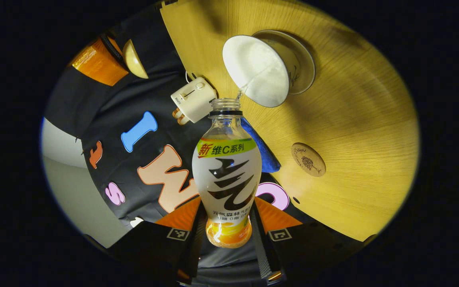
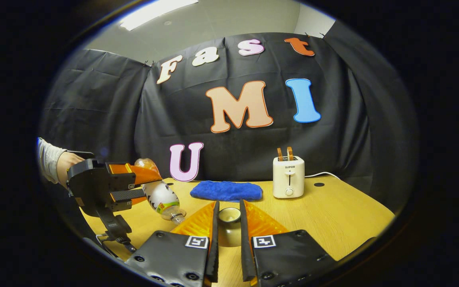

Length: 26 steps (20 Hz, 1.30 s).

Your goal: Open the teacup lid with one hand, grasp the water bottle and pour water into the teacup with the other hand; after pouring, place the water bottle on the coaster and then close the teacup lid.

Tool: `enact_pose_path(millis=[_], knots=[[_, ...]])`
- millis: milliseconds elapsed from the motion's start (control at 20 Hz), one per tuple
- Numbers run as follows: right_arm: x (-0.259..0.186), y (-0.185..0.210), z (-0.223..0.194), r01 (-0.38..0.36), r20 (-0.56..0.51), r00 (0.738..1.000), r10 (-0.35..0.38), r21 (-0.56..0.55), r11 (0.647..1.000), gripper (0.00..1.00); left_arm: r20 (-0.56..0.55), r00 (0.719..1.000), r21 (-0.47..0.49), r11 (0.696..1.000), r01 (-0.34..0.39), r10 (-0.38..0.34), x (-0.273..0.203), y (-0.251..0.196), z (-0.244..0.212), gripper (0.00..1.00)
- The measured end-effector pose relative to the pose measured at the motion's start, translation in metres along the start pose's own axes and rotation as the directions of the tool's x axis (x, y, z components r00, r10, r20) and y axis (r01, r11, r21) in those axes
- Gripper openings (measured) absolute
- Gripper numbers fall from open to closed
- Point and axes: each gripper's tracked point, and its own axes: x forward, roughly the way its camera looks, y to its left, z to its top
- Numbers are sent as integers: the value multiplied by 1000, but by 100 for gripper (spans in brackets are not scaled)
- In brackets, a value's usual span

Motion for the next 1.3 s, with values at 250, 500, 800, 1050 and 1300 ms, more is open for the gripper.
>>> enact_pose_path(millis=[250, 500, 800, 1050, 1300], knots=[[-1, 1, 1, -1, 0, 1000, 1, -3, 1000, 27, -1, 1000, -5, 1000, -5, 5, 1, -1, 0, 57], [0, 2, 0, -3, -3, 1000, 3, -4, 1000, 27, 13, 1000, -42, 999, 29, -28, 1, -5, 2, 57], [1, 1, -2, -2, -6, 1000, 2, -5, 1000, 27, 68, 987, -225, 962, 157, -145, 13, -35, 6, 56], [2, 3, -5, -4, -13, 1000, 4, -6, 1000, 27, 113, 976, -350, 912, 215, -187, 9, -61, 22, 56], [2, 2, -5, -2, -12, 1000, 2, -2, 1000, 27, 162, 969, -569, 785, 247, -187, 11, -69, 28, 56]])
